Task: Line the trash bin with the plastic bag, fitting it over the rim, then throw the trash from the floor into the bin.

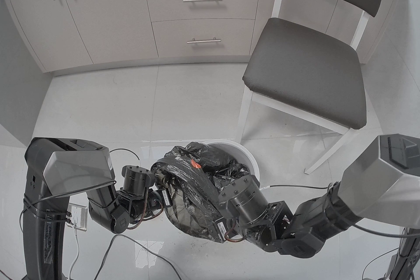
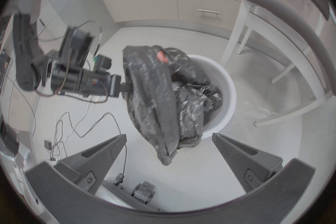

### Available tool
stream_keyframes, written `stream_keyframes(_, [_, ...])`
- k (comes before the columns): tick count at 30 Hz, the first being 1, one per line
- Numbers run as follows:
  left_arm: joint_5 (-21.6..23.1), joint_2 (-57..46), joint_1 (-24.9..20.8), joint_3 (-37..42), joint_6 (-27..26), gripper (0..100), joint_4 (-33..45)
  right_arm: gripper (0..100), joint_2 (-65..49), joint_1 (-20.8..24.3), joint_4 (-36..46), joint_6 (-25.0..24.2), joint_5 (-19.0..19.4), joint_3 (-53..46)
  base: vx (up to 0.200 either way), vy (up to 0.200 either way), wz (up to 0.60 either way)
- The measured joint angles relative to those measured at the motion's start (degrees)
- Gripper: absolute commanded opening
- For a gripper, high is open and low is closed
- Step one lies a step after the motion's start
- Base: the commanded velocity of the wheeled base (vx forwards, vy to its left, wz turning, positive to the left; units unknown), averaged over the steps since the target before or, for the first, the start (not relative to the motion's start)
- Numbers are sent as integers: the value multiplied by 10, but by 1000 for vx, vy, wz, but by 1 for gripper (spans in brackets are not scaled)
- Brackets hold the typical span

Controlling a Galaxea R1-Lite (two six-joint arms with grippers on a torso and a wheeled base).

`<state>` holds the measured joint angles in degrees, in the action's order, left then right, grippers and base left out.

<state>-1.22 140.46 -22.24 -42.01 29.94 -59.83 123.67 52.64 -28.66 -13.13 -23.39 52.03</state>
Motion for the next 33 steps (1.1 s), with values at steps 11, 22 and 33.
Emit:
stream_keyframes(11, [0,0,0,0,0,0,0,100,44,17,-2,14,-47,25,0,0,0])
stream_keyframes(22, [0,0,0,-5,5,0,-1,100,101,-4,-1,38,-74,95,0,0,0])
stream_keyframes(33, [1,-8,1,-11,19,0,-5,100,112,-54,8,53,-118,139,0,0,0])
